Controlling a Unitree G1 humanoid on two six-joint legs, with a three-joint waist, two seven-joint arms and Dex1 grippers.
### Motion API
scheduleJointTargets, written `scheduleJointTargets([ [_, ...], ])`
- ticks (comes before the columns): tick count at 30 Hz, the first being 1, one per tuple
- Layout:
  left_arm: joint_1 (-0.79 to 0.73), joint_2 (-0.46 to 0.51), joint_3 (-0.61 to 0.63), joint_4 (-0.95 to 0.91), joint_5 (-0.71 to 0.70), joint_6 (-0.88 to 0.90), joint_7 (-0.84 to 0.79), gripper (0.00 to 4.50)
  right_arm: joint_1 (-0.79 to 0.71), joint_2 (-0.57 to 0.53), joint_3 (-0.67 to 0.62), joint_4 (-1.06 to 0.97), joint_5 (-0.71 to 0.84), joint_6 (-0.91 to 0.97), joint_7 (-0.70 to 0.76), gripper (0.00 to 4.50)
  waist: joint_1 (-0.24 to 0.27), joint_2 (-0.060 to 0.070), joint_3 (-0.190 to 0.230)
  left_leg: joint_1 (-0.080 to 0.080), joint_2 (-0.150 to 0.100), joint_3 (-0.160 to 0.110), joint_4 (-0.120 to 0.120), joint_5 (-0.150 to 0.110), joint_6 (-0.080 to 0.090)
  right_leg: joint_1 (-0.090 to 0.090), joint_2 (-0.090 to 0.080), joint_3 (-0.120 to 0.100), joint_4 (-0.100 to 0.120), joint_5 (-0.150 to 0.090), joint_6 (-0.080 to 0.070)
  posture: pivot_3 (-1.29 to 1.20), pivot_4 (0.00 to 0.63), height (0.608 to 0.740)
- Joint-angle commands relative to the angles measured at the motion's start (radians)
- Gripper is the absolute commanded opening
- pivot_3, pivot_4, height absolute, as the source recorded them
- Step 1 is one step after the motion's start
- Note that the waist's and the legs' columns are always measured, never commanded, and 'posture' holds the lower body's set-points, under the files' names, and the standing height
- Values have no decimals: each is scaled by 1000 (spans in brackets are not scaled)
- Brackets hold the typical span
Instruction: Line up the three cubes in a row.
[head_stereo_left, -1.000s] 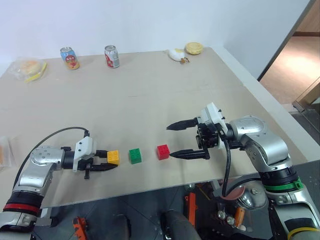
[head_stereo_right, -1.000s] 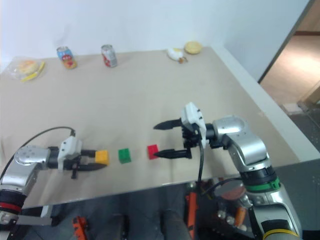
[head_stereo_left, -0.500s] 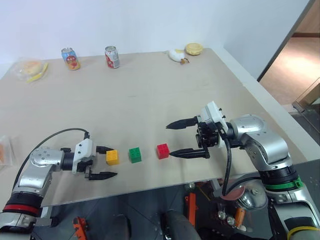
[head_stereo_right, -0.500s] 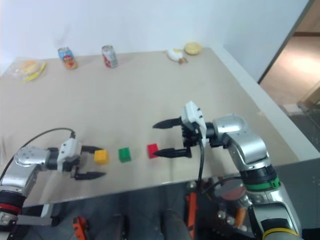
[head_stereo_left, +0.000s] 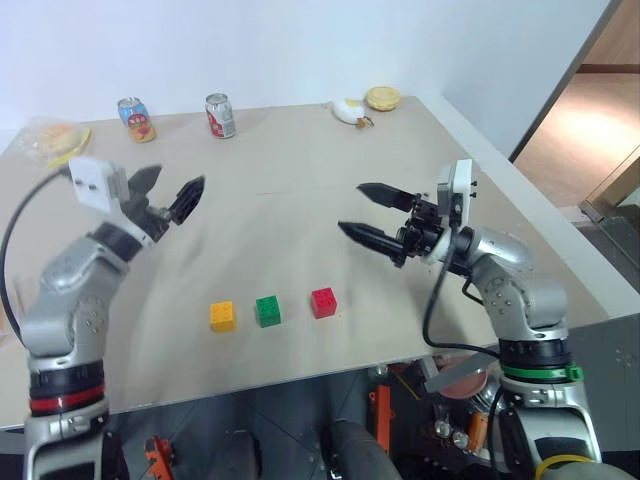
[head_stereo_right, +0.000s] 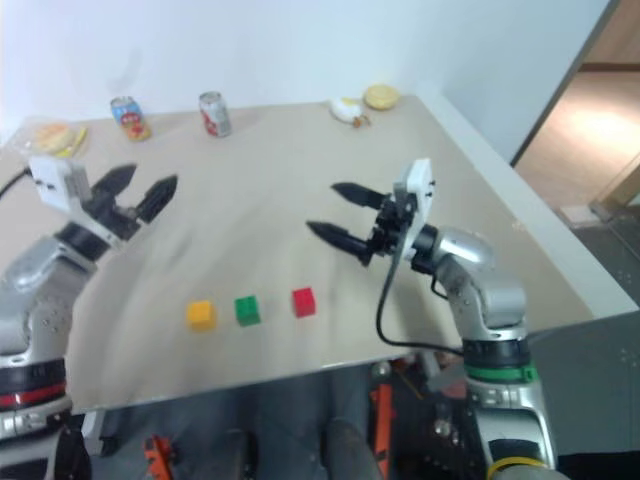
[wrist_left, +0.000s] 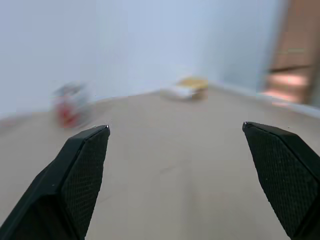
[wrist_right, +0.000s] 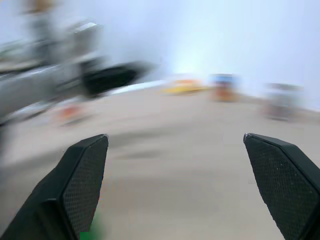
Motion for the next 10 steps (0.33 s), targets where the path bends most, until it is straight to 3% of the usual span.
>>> scheduleJointTargets([
  [1,90,-72,49,-60,120,-75,203,4406,75,93,-49,34,-112,-122,-252,4500,7,-1,-1,-2,0,0,0,0,0,-1,0,0,0,0,0,0,150,740],
  [6,174,-143,10,-26,235,-166,301,4406,169,199,-38,49,-283,-264,-500,4500,17,-1,-1,-8,-2,-1,0,1,-2,-5,-2,-1,1,0,0,0,150,740],
  [10,183,-148,-50,43,313,-242,298,4406,184,252,-24,82,-345,-333,-598,4500,16,-1,-1,-5,-6,0,1,4,-6,-3,-2,4,0,3,5,0,150,740],
])
